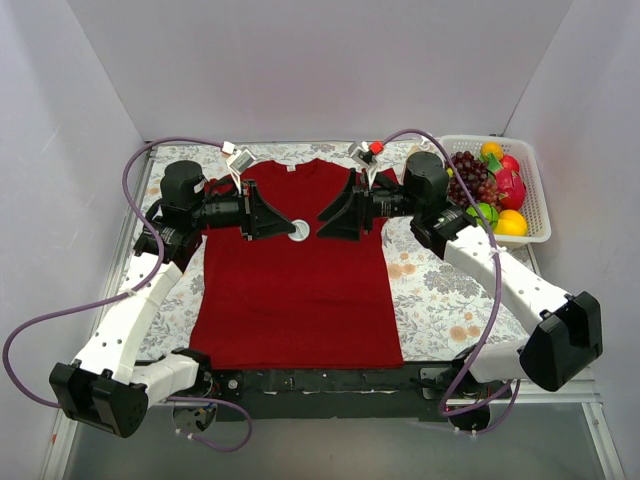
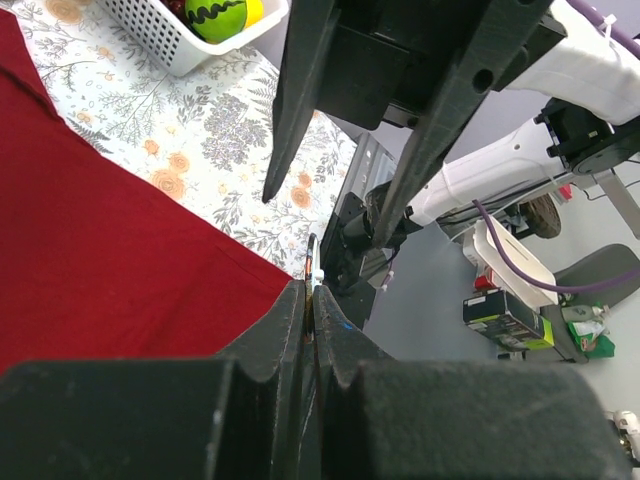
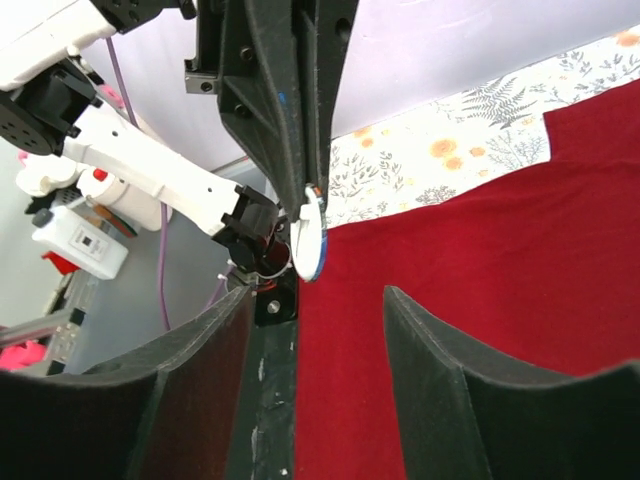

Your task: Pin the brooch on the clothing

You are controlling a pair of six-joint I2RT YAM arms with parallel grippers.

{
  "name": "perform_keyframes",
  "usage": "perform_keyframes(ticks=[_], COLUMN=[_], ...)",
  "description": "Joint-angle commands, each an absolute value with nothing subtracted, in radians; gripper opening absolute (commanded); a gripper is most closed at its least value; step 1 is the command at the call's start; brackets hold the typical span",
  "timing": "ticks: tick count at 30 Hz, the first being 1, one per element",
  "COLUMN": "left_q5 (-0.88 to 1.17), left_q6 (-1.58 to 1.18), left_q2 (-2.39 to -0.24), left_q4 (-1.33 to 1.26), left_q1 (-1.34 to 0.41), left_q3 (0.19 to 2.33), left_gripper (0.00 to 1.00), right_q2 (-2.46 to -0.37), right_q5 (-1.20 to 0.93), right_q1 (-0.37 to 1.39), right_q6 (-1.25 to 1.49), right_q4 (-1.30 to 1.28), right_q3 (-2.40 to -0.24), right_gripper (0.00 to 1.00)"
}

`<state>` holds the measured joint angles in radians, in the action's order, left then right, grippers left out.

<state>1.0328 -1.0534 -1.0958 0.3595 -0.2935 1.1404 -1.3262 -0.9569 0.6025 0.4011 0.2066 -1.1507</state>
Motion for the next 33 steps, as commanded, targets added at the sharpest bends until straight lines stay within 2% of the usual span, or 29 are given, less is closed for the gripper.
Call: perform_keyframes(ticks=[1,6,14,16,20,24,27,29,30,32,33], left_q5=[1.061,1.068,1.069,1.068,1.063,1.057,1.043,1.002,0.988,0.939,0.921], left_q6=[-1.043,-1.052,-1.063,-1.065,-1.065,-1.066,-1.066,-1.071,-1.072,-1.077,-1.083], left_q2=[-1.066,-1.066,-1.062,-1.060,-1.058,-1.060,-1.058,-1.057,-1.054,-1.051,-1.048], left_q4=[0.344,0.337,0.325,0.325,0.322,0.316,0.316,0.318,0.316,0.314,0.313], left_q1=[-0.290,-0.290,-0.291,-0.291,-0.291,-0.293,-0.291,-0.291,-0.291,-0.291,-0.291], left_q3=[1.134,1.126,1.106,1.106,1.104,1.104,1.104,1.109,1.111,1.117,1.118], left_gripper=[0.00,0.00,0.00,0.00,0.00,0.00,0.00,0.00,0.01,0.11,0.22], right_q2=[-1.356,-1.390,-1.447,-1.454,-1.468,-1.476,-1.479,-1.471,-1.463,-1.451,-1.437], right_q5=[-0.988,-1.006,-1.017,-1.015,-1.015,-1.023,-1.017,-0.997,-0.985,-0.936,-0.916], right_q1=[0.600,0.601,0.629,0.634,0.638,0.643,0.646,0.647,0.647,0.646,0.647], right_q6=[0.480,0.508,0.549,0.552,0.551,0.546,0.537,0.515,0.506,0.476,0.465], right_q4=[0.301,0.327,0.362,0.367,0.347,0.334,0.301,0.272,0.259,0.214,0.200], right_q3=[-1.201,-1.209,-1.243,-1.247,-1.259,-1.262,-1.272,-1.275,-1.276,-1.279,-1.279], right_gripper=[0.59,0.58,0.48,0.41,0.32,0.12,0.01,0.01,0.01,0.01,0.01])
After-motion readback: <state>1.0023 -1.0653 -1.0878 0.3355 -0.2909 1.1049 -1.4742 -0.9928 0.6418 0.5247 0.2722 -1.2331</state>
